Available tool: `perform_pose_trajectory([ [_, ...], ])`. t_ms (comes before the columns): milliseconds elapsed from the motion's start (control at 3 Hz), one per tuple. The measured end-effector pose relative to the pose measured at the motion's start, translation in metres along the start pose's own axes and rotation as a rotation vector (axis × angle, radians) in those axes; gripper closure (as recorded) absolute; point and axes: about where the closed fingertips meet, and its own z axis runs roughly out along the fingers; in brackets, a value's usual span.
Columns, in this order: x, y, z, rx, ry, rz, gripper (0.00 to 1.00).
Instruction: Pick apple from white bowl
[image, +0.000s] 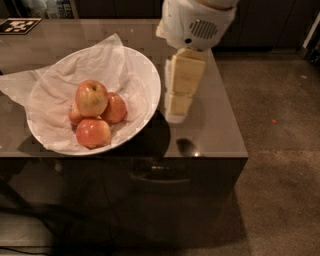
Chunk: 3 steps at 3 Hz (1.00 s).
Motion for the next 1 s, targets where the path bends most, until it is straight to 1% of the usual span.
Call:
perform_pose_trajectory([
  [333, -0.038, -0.028, 0.023, -0.056, -0.054, -0.029, 0.00],
  [667, -0.067, -0.038, 0.043, -0.135, -0.118, -0.086, 0.00],
  [1000, -0.072, -0.043, 0.044, -0.123, -0.133, -0.087, 0.00],
])
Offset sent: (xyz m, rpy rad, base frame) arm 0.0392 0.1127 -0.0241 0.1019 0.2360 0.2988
